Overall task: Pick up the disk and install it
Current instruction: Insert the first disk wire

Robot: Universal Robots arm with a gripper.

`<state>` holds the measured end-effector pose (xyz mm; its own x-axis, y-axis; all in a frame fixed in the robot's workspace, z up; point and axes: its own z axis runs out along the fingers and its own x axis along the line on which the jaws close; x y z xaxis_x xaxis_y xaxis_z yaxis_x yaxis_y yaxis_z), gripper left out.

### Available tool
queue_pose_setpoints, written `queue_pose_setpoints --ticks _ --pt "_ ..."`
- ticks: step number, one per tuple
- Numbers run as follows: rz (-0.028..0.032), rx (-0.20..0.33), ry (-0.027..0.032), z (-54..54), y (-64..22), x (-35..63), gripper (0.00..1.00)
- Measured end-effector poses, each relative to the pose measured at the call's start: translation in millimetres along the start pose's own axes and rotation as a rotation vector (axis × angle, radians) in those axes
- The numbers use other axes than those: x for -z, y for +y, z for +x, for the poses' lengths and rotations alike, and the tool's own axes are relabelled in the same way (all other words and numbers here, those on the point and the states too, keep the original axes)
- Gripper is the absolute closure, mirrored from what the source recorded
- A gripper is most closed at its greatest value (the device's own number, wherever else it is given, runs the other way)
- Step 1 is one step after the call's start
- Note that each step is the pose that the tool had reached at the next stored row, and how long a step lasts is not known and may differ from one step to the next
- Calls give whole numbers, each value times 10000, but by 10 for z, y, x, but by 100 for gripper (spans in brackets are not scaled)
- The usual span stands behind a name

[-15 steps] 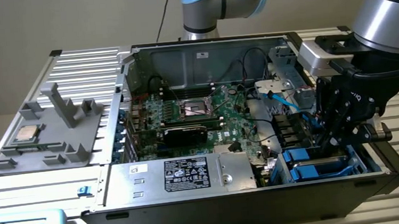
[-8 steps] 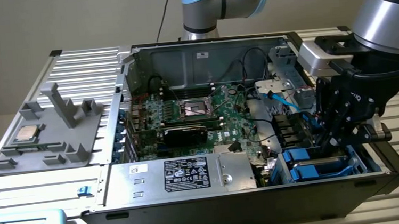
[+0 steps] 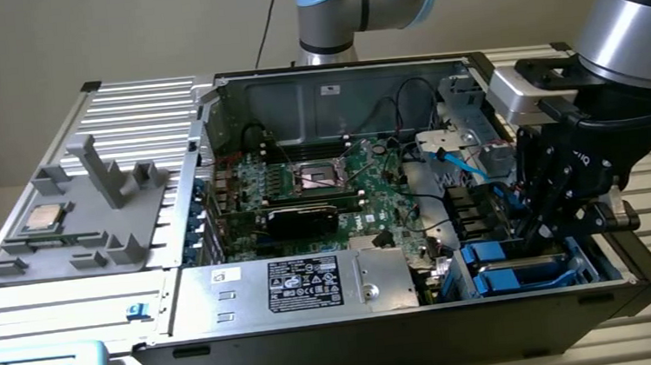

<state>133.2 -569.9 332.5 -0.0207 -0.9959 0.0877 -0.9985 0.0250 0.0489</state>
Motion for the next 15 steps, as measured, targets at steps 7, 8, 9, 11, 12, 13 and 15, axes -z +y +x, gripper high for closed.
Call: queue_pose_setpoints --ticks 7,8,9,11,12,13,15 --pt "-16 -6 0 -1 -5 -11 83" --pt "-15 -6 -1 -2 -3 -13 83" --pt "-16 -6 -2 -2 -3 -15 83" --pt "-16 -6 -2 -2 -2 -17 83" --pt "-16 -6 -2 -1 -2 -17 83" --pt "-16 -6 -2 -1 -2 -17 83" --pt "-16 -7 -2 -2 -2 -18 83"
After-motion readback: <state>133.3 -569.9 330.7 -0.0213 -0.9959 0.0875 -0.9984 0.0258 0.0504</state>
